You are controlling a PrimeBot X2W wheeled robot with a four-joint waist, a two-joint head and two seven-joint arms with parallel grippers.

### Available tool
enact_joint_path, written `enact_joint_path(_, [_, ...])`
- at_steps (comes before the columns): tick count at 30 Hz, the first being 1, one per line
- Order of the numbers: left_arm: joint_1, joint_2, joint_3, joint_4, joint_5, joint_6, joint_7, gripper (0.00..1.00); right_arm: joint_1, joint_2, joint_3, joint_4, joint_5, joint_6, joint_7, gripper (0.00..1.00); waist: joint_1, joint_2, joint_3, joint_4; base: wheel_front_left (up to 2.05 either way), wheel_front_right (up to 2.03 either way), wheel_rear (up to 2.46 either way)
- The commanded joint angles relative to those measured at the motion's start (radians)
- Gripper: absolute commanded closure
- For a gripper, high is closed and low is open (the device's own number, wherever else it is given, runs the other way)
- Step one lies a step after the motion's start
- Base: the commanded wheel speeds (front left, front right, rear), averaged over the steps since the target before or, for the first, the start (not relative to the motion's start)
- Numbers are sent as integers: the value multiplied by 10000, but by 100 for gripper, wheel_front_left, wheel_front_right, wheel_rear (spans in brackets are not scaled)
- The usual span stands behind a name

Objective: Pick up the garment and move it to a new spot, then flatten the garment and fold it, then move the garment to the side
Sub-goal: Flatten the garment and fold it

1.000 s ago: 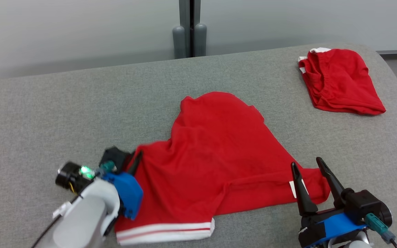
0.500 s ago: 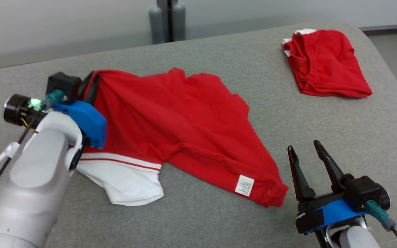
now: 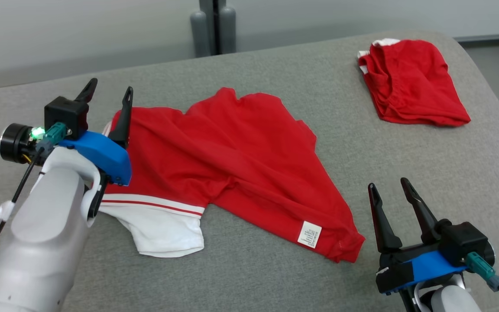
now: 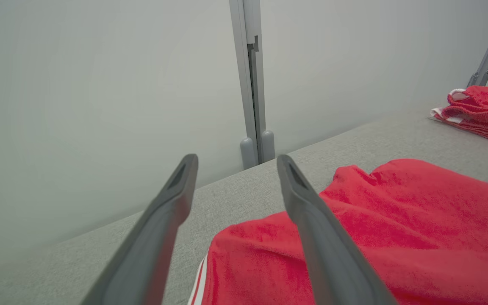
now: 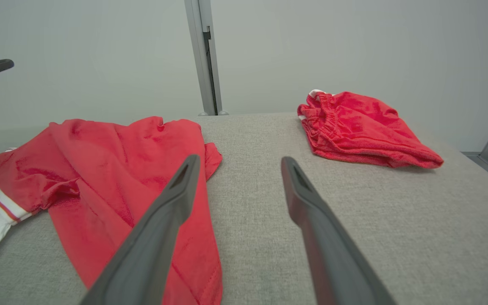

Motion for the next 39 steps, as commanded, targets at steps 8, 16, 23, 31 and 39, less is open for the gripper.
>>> enact_joint_path(8, [2869, 126, 1798, -3657, 552, 895, -52, 0, 398, -19, -314, 83, -170, 3, -30, 0, 0, -2, -575, 681, 0, 0, 0])
enact_joint_path(16, [5604, -421, 3440, -6019, 1306, 1188, -56, 0, 781, -22, -608, 156, -346, 2, -30, 0, 0, -2, -1016, 1340, 0, 0, 0])
enact_joint_path(23, [7301, -1130, 4742, -6977, 1921, 1176, -56, 0, 1076, -21, -837, 248, -433, 2, -30, 0, 0, -2, -1349, 1746, 0, 0, 0])
enact_joint_path(31, [8335, -1823, 5786, -7246, 2483, 806, -56, 0, 1284, -24, -998, 316, -446, 2, -30, 0, 0, -2, -1555, 2013, 0, 0, 0])
enact_joint_path(39, [8548, -2241, 6201, -7228, 2916, 470, -56, 0, 1317, -22, -999, 641, -391, 2, -30, 0, 0, -2, -1611, 2109, 0, 0, 0])
